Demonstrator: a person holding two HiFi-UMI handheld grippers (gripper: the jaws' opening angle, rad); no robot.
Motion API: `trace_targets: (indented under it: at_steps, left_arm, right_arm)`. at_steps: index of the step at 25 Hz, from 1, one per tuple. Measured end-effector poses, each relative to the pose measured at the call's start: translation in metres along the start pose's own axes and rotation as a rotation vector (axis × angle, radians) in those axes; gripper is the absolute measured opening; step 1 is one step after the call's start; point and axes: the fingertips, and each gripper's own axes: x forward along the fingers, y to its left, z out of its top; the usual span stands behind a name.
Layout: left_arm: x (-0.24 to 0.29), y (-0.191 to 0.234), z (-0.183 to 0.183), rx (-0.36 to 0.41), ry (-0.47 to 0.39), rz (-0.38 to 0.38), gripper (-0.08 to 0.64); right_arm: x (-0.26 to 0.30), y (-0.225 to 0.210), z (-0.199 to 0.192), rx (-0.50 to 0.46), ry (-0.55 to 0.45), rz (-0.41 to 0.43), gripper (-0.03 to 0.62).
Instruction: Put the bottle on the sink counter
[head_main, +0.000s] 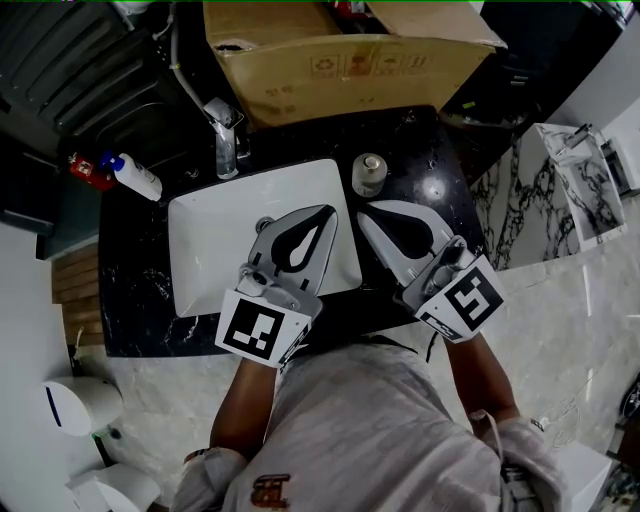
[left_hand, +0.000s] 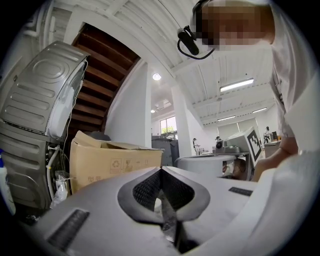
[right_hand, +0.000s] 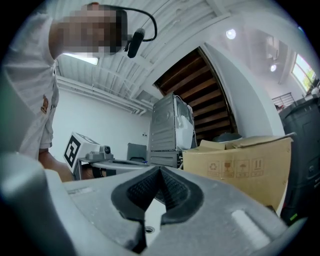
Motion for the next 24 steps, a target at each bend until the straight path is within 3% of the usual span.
trace_targets:
  at_steps: [24]
  left_arm:
    - [-0.004,0.001,-0.004,-0.016,-0.007,0.013,0.000]
  right_arm:
    - [-0.002,0.007,-0.010,0.014,0.033,0.012,0.000]
